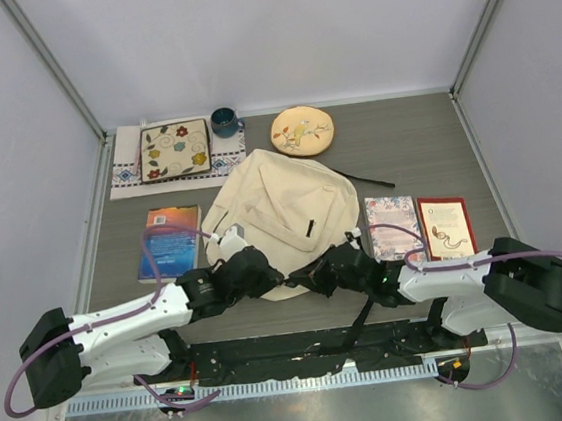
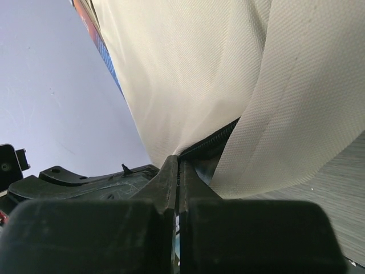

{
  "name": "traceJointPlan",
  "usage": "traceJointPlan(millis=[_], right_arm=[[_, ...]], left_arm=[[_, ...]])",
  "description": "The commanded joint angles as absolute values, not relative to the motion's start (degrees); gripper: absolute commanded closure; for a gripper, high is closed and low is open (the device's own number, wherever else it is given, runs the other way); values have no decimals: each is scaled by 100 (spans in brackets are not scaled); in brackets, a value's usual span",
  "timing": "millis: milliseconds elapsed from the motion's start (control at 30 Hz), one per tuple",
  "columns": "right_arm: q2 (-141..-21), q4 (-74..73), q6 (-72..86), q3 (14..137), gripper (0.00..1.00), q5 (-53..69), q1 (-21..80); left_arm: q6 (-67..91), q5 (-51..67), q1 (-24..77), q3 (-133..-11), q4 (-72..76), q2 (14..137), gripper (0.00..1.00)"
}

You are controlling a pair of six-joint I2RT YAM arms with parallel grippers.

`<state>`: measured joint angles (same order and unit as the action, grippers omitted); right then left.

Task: Pack the student bag
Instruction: Unzip the student bag at the center of the board.

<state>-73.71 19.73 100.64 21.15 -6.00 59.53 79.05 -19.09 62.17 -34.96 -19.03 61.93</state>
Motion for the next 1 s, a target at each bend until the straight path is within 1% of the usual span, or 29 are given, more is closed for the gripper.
traceJointPlan(millis=[0, 167, 267, 633, 767, 833, 967], right_arm=[[-6875, 1768, 9958, 2030, 99, -1317, 5968], [-6110, 1100, 9827, 1802, 99, -2037, 5871], [-5626, 809, 9633, 1714, 99, -2223, 5775], [-5054, 238, 8958, 1757, 99, -2171, 5336], [-5036, 132, 8300, 1951, 99, -1829, 4801], [-5159, 114, 7956, 2161, 99, -1584, 4642], [-5694, -182, 6901, 2767, 99, -1170, 4413]], left_arm=[[7945, -2030, 6214, -3445, -1836, 5933, 100], [7980, -2547, 6214, -3401, -2644, 5608, 100], [7989, -2855, 6205, -3305, -3251, 5318, 100], [8174, -3743, 6126, -3173, -4737, 4641, 100], [8016, -3701, 6126, -3155, -4615, 4491, 100], [7814, -3587, 6126, -3112, -4264, 4491, 100], [7594, -2947, 6135, -3067, -3561, 4710, 100]])
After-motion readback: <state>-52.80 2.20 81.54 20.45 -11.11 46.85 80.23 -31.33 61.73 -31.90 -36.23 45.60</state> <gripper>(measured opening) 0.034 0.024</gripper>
